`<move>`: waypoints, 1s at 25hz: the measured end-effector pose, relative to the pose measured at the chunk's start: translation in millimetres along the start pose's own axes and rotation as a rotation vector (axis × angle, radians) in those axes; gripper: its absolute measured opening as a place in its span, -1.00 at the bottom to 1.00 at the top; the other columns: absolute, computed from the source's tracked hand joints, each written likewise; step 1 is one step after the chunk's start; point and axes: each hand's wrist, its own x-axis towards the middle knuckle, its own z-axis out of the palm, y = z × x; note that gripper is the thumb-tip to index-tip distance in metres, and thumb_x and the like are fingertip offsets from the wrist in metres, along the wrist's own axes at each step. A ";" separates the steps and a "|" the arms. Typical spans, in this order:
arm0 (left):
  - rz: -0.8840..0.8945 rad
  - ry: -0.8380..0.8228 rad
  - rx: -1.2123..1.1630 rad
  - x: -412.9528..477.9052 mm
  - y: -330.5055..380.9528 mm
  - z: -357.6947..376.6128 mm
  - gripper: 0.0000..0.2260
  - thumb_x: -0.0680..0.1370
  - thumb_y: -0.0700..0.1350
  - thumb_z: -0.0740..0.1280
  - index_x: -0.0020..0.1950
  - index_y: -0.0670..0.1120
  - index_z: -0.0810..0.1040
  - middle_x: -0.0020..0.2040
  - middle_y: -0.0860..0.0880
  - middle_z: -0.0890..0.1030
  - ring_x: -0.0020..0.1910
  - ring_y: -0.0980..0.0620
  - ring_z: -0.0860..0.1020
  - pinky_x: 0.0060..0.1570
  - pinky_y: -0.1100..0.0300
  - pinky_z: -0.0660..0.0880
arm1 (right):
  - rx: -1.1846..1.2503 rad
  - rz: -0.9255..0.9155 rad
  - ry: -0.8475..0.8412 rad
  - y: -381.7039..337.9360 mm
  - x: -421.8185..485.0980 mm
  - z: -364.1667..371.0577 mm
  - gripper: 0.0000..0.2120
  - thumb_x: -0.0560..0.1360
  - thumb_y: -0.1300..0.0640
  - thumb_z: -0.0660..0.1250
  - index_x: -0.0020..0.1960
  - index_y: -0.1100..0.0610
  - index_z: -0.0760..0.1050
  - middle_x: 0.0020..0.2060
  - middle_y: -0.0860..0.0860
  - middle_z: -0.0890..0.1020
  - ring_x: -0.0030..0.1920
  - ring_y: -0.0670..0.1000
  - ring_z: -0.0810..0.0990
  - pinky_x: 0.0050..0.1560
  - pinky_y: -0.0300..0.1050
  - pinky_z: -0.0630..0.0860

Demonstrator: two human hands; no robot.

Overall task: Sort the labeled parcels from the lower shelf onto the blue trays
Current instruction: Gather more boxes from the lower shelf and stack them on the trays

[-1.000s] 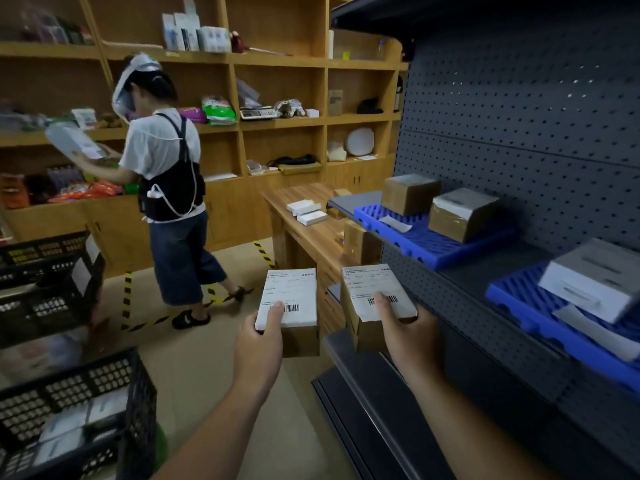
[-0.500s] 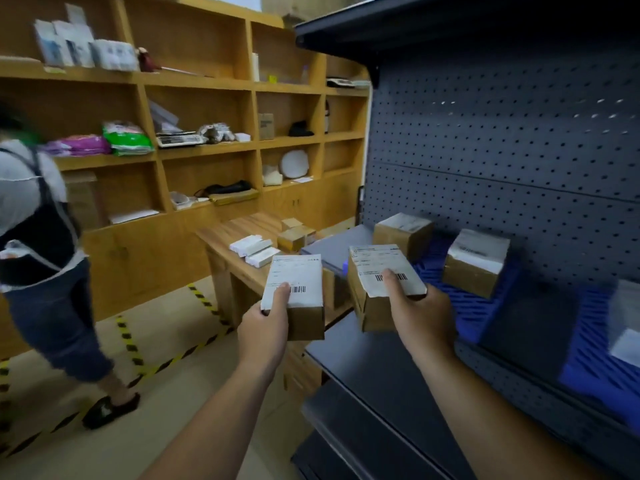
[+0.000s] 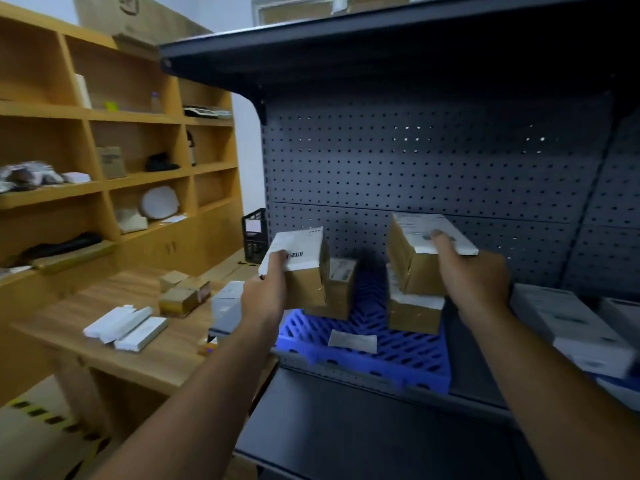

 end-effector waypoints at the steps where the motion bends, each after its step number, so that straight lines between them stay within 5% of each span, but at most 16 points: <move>1: 0.000 -0.028 -0.010 9.7 1.9 9.2 -0.46 0.25 0.44 0.29 -0.14 -0.01 0.44 -0.09 0.04 0.50 -0.14 0.05 0.49 -0.21 0.02 0.42 | -0.019 0.009 0.015 2.8 4.7 3.7 -0.60 0.29 -0.40 0.43 -0.31 -0.06 0.55 -0.34 -0.16 0.62 -0.33 -0.09 0.60 -0.41 -0.21 0.44; 5: 0.035 -0.130 0.022 43.1 14.1 36.7 -0.51 0.28 0.45 0.32 -0.22 0.02 0.46 -0.16 0.02 0.53 -0.15 -0.03 0.53 -0.06 -0.09 0.47 | -0.086 0.033 0.059 13.3 20.9 19.8 -0.60 0.33 -0.40 0.42 -0.33 -0.07 0.51 -0.34 -0.12 0.61 -0.33 -0.05 0.61 -0.33 -0.10 0.59; 11: 0.085 -0.244 0.075 66.9 17.7 65.1 -0.53 0.36 0.44 0.28 -0.20 0.03 0.42 -0.19 0.04 0.43 -0.22 0.06 0.44 -0.09 -0.07 0.38 | -0.163 0.081 0.069 16.8 23.5 38.1 -0.54 0.34 -0.47 0.35 -0.27 -0.07 0.52 -0.31 -0.10 0.62 -0.34 -0.05 0.61 -0.45 -0.21 0.44; 17: 0.079 -0.266 0.094 78.2 13.8 69.0 -0.55 0.34 0.45 0.25 -0.26 0.07 0.33 -0.21 0.06 0.40 -0.24 0.05 0.41 -0.10 -0.07 0.36 | -0.269 0.096 0.072 24.7 24.4 40.3 -0.52 0.36 -0.48 0.33 -0.25 -0.05 0.54 -0.25 -0.06 0.64 -0.27 0.01 0.64 -0.29 -0.06 0.63; 25: 0.091 -0.279 0.162 80.4 5.0 74.9 -0.56 0.37 0.44 0.23 -0.24 0.07 0.33 -0.16 0.09 0.43 -0.19 0.07 0.44 -0.25 0.02 0.36 | -0.253 0.132 0.070 26.5 27.3 38.6 -0.51 0.31 -0.50 0.33 -0.23 -0.07 0.51 -0.22 -0.06 0.64 -0.23 0.01 0.64 -0.25 -0.06 0.62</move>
